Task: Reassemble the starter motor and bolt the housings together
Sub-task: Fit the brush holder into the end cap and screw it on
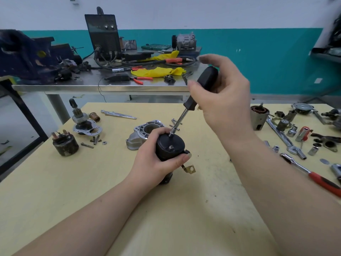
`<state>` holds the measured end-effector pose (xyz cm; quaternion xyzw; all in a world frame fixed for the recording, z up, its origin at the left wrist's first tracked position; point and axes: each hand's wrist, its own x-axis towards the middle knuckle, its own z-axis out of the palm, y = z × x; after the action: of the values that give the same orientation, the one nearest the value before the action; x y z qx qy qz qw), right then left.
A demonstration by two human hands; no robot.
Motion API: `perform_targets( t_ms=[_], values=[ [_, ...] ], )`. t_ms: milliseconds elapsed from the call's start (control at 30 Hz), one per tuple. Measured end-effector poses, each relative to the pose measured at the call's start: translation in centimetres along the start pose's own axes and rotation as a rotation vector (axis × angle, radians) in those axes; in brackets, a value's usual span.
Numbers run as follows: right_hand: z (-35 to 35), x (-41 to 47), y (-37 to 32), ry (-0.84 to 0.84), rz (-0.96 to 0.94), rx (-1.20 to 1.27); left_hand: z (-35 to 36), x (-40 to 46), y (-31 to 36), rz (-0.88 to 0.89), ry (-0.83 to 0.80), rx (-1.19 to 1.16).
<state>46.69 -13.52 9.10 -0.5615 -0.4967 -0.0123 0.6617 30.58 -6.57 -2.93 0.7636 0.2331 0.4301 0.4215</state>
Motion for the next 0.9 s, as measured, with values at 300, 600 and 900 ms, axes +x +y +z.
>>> perform_targets(
  t_ms=[300,600,900],
  values=[
    [-1.1,0.7,-0.6,-0.312,-0.015,0.227,0.1,0.0,0.0,-0.009,0.002,-0.011],
    [-0.7,0.5,-0.7,-0.426,0.017,0.287,0.0,0.0,0.2,-0.021,-0.002,-0.019],
    [-0.1,0.1,-0.3,-0.207,-0.037,0.11,0.0,0.1,0.0,-0.024,-0.007,-0.014]
  ],
)
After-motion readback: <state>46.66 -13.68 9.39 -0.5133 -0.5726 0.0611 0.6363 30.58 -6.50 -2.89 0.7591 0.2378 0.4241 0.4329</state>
